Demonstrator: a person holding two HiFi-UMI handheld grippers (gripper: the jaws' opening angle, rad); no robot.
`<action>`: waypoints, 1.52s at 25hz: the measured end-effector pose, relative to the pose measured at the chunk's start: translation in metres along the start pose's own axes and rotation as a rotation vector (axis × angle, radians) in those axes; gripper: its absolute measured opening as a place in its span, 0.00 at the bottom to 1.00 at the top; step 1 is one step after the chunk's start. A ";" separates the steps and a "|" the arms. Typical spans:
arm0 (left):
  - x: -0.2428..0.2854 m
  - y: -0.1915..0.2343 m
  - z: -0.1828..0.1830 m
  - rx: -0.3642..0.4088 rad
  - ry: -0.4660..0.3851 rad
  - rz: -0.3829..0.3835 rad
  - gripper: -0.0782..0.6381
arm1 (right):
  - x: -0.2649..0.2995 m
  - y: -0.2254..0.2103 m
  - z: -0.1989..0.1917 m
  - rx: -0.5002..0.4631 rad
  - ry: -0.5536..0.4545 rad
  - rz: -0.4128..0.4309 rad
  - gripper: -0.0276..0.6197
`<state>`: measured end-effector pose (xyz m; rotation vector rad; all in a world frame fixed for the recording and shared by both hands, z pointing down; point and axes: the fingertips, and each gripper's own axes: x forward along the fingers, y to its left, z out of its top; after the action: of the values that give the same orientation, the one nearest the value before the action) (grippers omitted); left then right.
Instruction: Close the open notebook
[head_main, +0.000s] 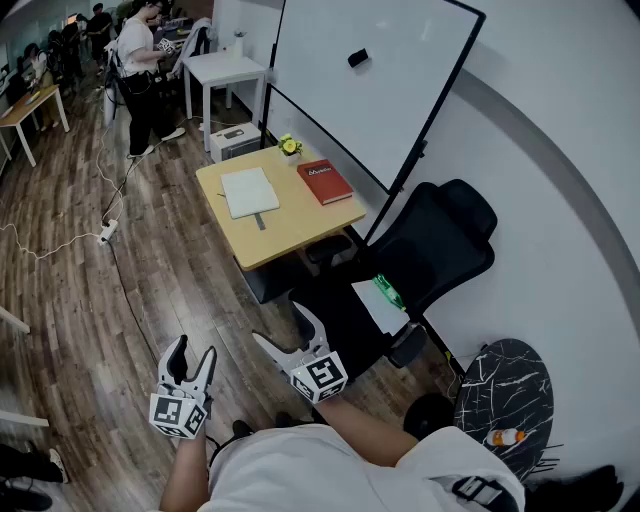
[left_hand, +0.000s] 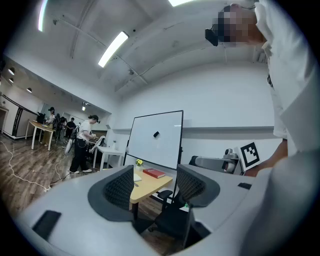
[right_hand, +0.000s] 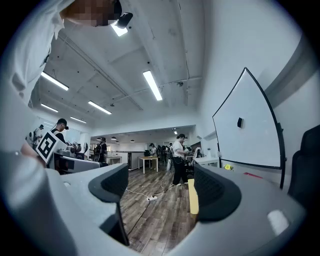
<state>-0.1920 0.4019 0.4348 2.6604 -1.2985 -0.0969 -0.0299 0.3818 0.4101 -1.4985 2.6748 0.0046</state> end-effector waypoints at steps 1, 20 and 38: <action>0.003 -0.005 0.000 0.006 0.002 -0.007 0.47 | -0.003 -0.004 -0.001 0.010 0.000 -0.005 0.69; 0.029 -0.057 -0.006 0.033 0.032 -0.061 0.46 | -0.032 -0.035 0.008 0.096 -0.051 0.041 0.69; 0.048 -0.069 -0.016 0.008 0.037 -0.020 0.45 | -0.046 -0.077 -0.010 0.105 -0.017 0.015 0.69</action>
<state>-0.1067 0.4075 0.4387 2.6690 -1.2643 -0.0443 0.0588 0.3807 0.4257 -1.4404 2.6285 -0.1203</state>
